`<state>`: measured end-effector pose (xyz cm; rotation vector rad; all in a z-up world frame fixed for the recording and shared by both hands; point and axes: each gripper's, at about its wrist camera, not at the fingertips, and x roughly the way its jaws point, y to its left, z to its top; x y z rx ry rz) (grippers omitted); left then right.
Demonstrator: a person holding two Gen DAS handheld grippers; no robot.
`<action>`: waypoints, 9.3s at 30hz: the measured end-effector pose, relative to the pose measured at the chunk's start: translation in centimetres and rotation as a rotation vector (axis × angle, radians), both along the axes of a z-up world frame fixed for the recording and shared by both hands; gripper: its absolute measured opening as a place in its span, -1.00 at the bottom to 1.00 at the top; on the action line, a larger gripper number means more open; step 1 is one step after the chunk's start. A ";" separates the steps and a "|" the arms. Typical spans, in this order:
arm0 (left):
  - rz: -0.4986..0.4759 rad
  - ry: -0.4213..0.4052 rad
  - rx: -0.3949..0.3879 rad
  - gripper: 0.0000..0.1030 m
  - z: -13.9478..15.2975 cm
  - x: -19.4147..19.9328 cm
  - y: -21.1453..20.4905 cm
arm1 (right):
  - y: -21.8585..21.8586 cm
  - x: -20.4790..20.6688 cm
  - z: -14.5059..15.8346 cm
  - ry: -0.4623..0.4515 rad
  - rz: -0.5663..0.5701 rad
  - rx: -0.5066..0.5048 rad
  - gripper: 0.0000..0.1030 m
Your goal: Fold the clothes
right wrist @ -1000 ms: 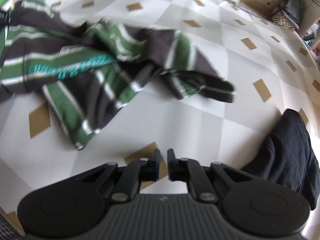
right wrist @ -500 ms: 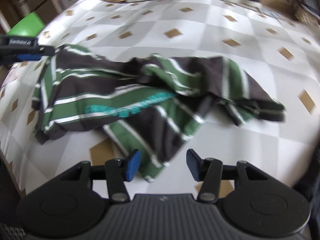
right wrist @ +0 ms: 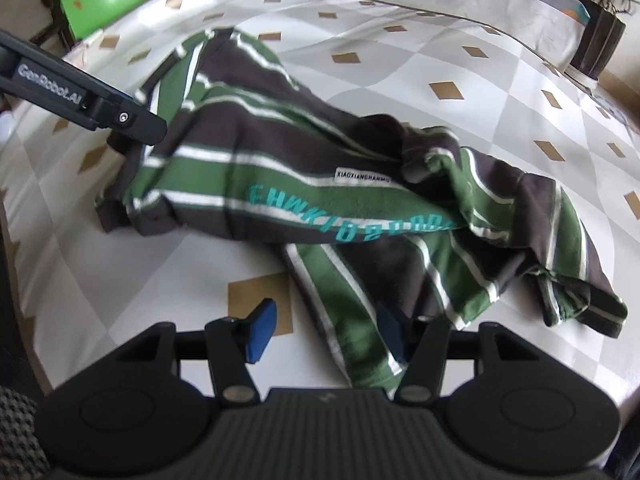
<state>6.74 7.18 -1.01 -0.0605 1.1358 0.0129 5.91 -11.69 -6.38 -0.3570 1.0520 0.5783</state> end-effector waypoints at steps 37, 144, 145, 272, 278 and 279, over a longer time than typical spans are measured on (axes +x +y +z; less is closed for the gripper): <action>0.232 -0.315 0.078 -0.85 5.3 0.6 4.0 | -6.1 2.1 9.1 -0.160 -0.194 0.417 -0.98; -0.526 -0.190 0.112 -0.04 0.7 -1.9 -9.6 | -10.6 4.0 8.2 -0.176 -0.448 0.287 -0.76; -0.528 -0.177 0.142 -0.04 0.0 -1.8 -9.9 | -10.6 4.0 8.2 -0.177 -0.447 0.287 -0.76; 0.095 0.019 -0.284 -0.05 -1.5 1.8 0.9 | 3.8 -2.5 1.4 -0.205 0.286 -0.074 -0.07; 0.109 0.053 -0.339 -0.04 -2.7 2.4 0.9 | 4.6 -2.7 0.2 -0.255 0.319 -0.154 -0.31; 0.112 0.059 -0.347 -0.04 -2.9 2.5 1.0 | 4.6 -2.6 0.0 -0.259 0.314 -0.161 -0.42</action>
